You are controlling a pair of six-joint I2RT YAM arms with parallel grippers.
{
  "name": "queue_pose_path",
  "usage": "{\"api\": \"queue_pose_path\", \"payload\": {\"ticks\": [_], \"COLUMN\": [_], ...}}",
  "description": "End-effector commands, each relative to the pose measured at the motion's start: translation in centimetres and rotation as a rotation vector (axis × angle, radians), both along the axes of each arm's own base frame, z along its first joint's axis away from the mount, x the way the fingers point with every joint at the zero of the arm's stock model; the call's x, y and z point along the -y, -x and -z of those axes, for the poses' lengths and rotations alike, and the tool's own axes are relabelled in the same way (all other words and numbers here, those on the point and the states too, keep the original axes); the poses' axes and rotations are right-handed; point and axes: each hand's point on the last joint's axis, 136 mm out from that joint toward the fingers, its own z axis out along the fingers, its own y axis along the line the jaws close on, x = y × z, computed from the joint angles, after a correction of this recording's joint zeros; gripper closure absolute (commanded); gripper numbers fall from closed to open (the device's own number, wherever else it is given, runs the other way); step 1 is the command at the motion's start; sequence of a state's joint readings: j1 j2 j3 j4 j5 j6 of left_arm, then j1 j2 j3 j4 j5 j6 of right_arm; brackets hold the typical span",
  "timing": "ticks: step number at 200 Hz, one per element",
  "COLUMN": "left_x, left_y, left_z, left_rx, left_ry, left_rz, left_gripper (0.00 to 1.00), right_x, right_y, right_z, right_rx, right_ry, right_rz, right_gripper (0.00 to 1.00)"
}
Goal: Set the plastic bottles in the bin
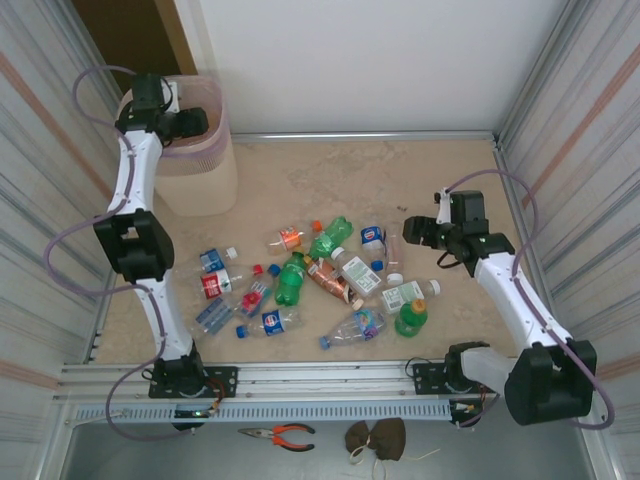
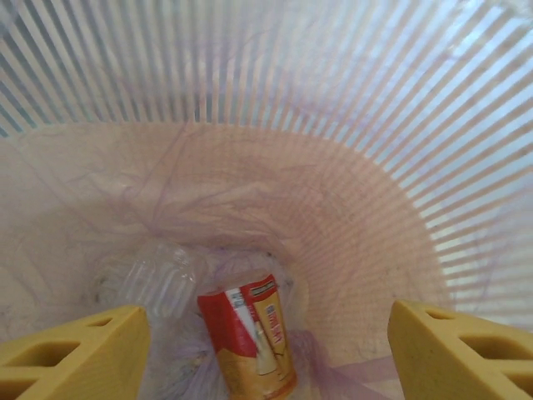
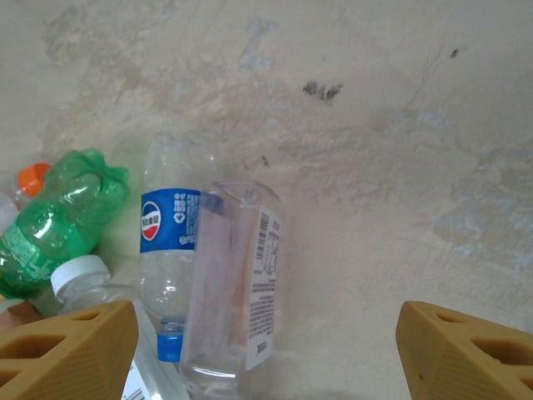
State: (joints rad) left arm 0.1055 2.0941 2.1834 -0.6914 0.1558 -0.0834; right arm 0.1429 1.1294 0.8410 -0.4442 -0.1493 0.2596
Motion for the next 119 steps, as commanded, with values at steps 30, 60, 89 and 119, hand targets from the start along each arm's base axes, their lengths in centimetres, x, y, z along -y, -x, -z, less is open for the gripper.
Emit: {"api": "queue_pose_path", "payload": {"ticks": [30,60,89,119], "left_x": [1.2,1.8,2.3,3.2], "left_y": [2.9,4.8,7.0,9.9], "left_z": [-8.9,-12.4,-15.0,-16.1], "left_rx": [0.204,0.28,0.353,0.395], "left_ry": [-0.03,-0.026,-0.027,-0.013], "left_rz": [0.04,0.058,0.073,0.098], "left_gripper": [0.25,0.26,0.26,0.26], "right_x": [-1.4,-2.8,-4.2,-5.1], "right_y": [-0.6,-1.4,-2.2,-3.1], "right_z": [1.2,2.6,3.9,5.6], "right_rx": [-0.127,-0.187,-0.237,-0.278], "right_ry": [0.045,0.061,0.071,0.087], "right_rz": [0.025,0.004,-0.023,-0.028], "right_gripper": [0.22,0.28,0.33,0.35]}}
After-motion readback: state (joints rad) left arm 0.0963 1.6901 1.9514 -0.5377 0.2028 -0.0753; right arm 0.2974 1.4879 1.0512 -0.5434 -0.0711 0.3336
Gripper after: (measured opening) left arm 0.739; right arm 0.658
